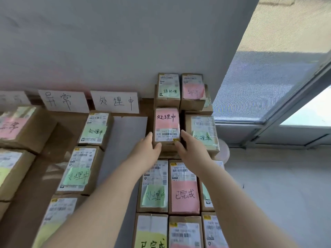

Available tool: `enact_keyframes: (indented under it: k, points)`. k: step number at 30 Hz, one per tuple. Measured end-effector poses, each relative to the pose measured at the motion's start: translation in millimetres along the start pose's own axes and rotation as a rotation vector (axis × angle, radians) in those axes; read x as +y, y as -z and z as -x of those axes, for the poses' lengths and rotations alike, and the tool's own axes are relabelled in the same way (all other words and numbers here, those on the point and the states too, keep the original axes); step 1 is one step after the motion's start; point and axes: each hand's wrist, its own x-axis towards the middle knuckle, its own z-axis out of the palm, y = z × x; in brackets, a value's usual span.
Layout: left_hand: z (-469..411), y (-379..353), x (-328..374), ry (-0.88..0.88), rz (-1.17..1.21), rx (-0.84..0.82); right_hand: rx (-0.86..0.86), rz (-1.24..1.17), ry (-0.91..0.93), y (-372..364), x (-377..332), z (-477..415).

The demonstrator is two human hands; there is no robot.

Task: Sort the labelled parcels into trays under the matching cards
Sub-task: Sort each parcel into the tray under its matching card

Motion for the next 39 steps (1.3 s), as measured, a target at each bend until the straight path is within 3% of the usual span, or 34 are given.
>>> enact_keyframes:
  k: [10,18,22,26,31,39]
  points:
    - [17.9,-6.6,5.9,-0.001,0.281,-0.002,0.128,-0.274,-0.076,-10.9,-1.4,13.9]
    - [60.0,-4.2,-12.3,0.228,0.987,0.003,0.167,-0.358,0.0,-28.0,-7.0,61.8]
    - [63.4,8.3,-22.9,0.256,1.261,0.003,0.143,-0.377,0.054,-24.4,-8.8,63.6]
    - [64.2,20.7,-29.3,0.192,1.317,0.046,0.265,-0.328,0.033,3.6,-2.8,24.3]
    - [62.7,32.1,-32.7,0.114,1.329,0.075,0.382,-0.323,-0.139,44.1,7.4,-58.0]
    - [57.8,39.0,-36.8,0.063,1.321,0.1,0.34,-0.589,-0.519,57.5,15.6,-137.6]
